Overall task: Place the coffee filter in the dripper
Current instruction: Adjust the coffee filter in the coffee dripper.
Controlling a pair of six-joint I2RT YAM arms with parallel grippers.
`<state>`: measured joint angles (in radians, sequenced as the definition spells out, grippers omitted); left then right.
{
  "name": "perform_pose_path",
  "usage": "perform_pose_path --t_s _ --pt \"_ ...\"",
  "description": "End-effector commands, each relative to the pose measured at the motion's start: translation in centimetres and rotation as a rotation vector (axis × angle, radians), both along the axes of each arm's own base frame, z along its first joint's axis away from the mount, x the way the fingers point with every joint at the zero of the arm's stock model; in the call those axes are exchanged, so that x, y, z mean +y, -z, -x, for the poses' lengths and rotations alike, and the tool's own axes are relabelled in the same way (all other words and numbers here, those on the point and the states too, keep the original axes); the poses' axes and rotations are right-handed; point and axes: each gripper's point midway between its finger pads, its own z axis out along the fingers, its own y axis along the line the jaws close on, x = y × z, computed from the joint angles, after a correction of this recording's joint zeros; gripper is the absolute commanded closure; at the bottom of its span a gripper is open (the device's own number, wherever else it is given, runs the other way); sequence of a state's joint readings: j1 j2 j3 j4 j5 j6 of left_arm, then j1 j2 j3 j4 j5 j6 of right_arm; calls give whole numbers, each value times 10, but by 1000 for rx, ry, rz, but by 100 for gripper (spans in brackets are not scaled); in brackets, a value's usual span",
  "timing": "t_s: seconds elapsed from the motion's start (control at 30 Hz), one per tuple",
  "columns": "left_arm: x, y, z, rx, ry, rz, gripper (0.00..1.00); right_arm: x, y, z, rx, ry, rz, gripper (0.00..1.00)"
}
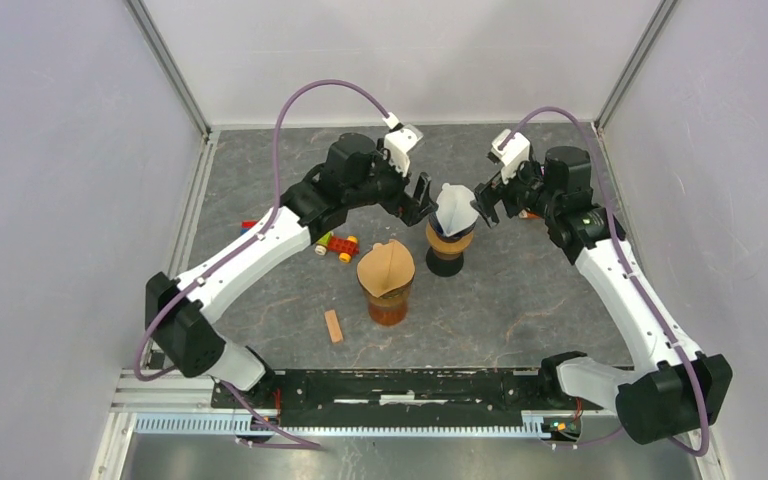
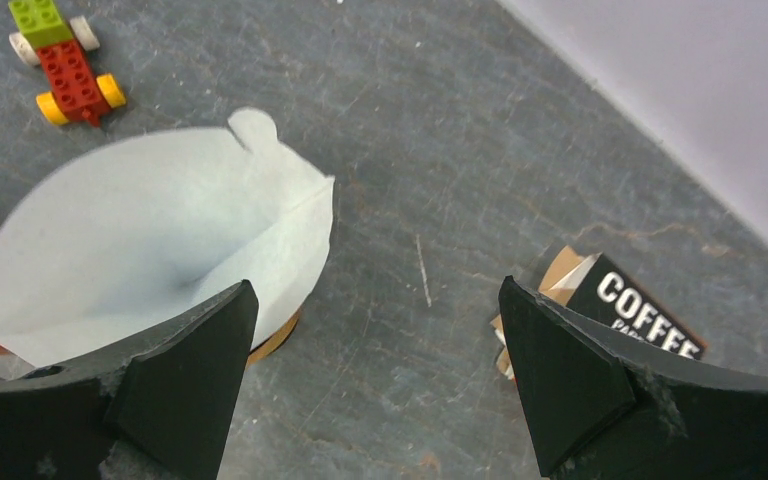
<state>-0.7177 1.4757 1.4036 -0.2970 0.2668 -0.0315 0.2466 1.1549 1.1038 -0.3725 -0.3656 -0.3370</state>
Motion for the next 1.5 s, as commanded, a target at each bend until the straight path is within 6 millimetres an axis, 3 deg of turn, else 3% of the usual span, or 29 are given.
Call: perform_pose_path --t_s 0.0,0.23,0.93,1.2,1.47 --pt "-14 -19 -14 -38 -23 45 4 3 2 3 -4 -29 -61 2" --pt "-21 2 -25 -29 -29 12 4 4 7 4 13 -51 -90 2" --pt "-8 57 -36 -62 -45 -129 4 1 31 5 47 -54 -73 2" --pt "-7 63 -37 -71 -44 -149 4 2 37 6 65 -62 -72 2" --pt "-9 44 -38 -96 -36 -125 3 8 17 5 51 -90 -96 2"
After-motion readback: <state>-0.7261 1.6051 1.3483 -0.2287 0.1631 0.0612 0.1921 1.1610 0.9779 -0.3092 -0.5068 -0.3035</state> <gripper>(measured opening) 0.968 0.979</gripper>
